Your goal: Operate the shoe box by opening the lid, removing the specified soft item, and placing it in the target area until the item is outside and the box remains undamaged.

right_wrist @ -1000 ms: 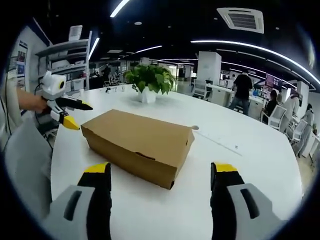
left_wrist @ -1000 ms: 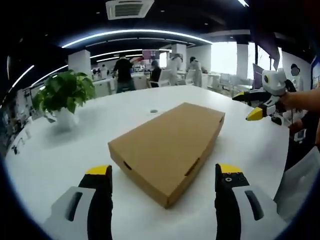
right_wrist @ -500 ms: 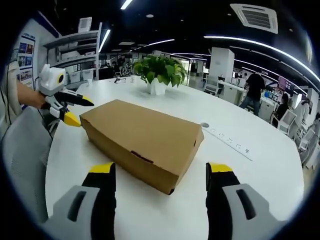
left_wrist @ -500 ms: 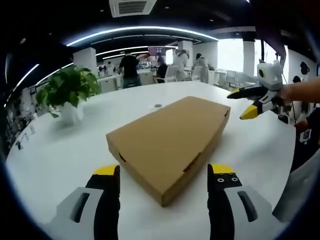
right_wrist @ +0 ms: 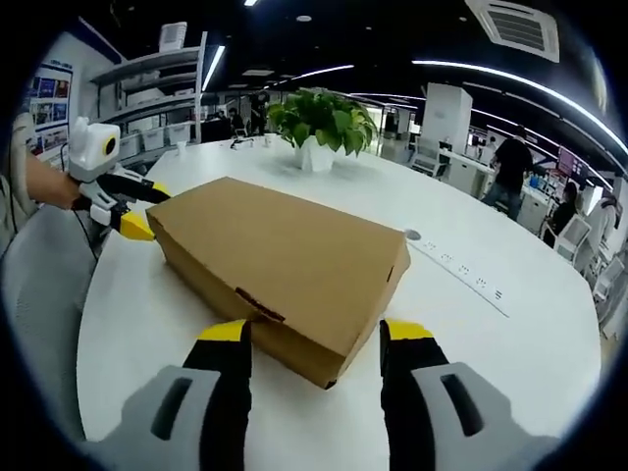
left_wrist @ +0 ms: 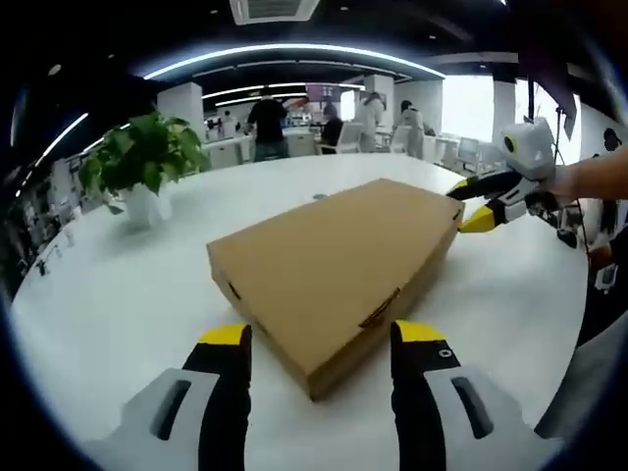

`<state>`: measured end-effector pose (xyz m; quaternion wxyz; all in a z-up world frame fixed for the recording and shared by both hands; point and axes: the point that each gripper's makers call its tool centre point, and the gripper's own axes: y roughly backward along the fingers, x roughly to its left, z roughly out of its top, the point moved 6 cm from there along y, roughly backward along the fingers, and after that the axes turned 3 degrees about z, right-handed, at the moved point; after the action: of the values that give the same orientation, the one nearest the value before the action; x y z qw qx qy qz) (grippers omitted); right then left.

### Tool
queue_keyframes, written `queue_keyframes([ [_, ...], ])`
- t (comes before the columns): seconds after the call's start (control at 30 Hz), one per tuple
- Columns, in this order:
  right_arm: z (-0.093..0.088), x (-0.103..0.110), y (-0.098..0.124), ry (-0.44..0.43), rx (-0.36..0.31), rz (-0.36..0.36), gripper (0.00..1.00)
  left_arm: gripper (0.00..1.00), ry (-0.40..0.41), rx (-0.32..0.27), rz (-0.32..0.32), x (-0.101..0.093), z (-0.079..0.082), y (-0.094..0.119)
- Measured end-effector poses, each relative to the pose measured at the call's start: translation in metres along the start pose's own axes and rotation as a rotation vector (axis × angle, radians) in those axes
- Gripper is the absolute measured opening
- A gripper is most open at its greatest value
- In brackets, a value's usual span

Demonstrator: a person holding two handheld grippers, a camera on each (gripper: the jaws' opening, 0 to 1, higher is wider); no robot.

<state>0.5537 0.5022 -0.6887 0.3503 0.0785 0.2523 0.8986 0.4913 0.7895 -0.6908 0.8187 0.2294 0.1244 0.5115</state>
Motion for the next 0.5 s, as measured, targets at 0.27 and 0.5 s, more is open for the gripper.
queue_keyframes([
  [0.27, -0.0039, 0.0035, -0.0033, -0.017, 0.008, 0.024, 0.44, 0.54, 0.0, -0.002, 0.008, 0.0005, -0.0009, -0.0018],
  [0.5, -0.0046, 0.0046, -0.0033, -0.037, 0.008, 0.017, 0.44, 0.52, -0.006, 0.007, 0.0, 0.0014, -0.0007, -0.0018],
])
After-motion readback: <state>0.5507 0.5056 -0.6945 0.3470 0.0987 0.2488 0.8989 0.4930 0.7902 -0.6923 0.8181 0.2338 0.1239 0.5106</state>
